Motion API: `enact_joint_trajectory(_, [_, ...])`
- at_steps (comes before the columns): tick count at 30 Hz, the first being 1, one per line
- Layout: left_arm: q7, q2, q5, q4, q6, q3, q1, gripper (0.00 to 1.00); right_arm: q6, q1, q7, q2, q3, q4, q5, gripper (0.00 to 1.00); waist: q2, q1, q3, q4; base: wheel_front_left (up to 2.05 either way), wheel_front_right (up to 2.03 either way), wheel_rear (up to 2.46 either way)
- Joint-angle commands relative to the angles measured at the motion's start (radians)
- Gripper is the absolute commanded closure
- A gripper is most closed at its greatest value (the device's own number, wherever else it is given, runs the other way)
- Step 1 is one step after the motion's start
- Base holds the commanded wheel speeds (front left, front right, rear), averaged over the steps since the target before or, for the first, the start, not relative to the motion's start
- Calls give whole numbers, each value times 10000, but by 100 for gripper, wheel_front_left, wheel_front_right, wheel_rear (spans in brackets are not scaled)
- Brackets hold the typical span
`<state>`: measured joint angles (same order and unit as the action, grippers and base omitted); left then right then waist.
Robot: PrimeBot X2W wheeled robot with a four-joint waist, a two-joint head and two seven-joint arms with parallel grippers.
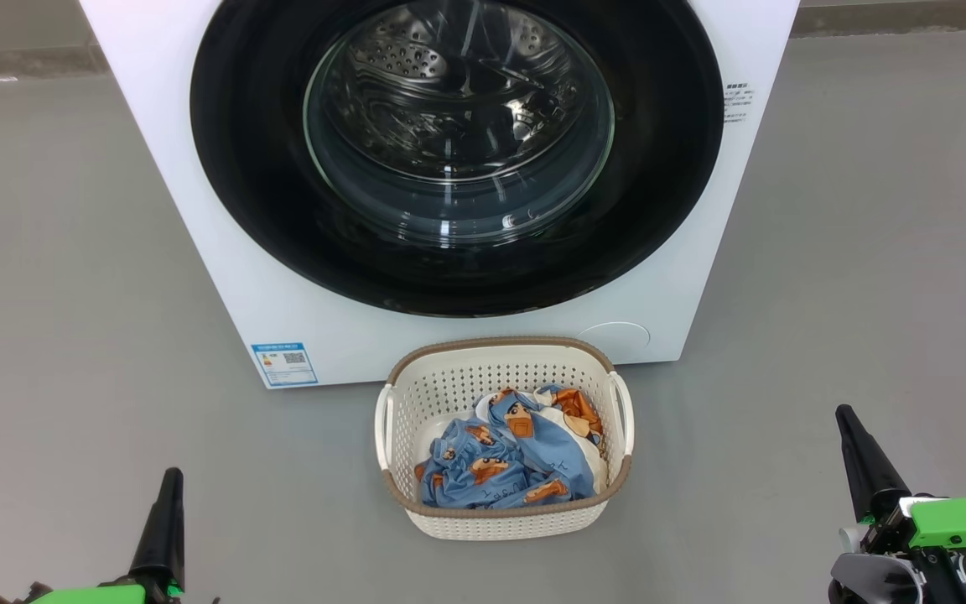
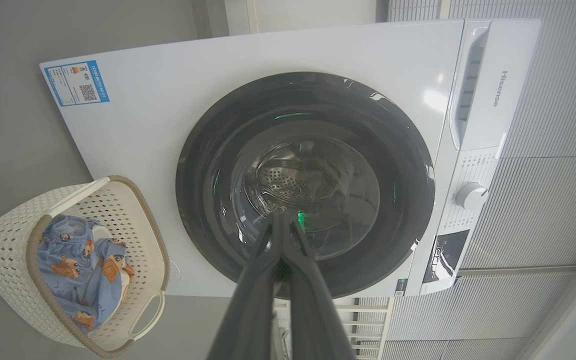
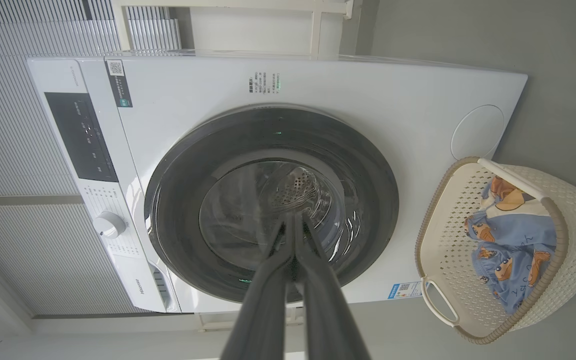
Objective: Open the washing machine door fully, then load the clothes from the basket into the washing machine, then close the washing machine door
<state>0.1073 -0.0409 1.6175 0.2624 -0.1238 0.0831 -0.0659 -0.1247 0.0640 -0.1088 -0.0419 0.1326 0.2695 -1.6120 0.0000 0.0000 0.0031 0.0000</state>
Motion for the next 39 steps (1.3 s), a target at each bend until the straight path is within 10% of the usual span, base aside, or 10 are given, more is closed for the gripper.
enact_joint_trajectory(1, [62, -93, -92, -174, -69, 310, -421, 100, -60, 440, -53, -84, -177, -247, 43, 100, 0, 0, 0, 0, 0, 0, 0])
enact_joint_trajectory(39, [60, -93, -90, -175, -69, 308, -421, 100, -60, 440, -50, -83, -181, -247, 39, 100, 0, 0, 0, 0, 0, 0, 0])
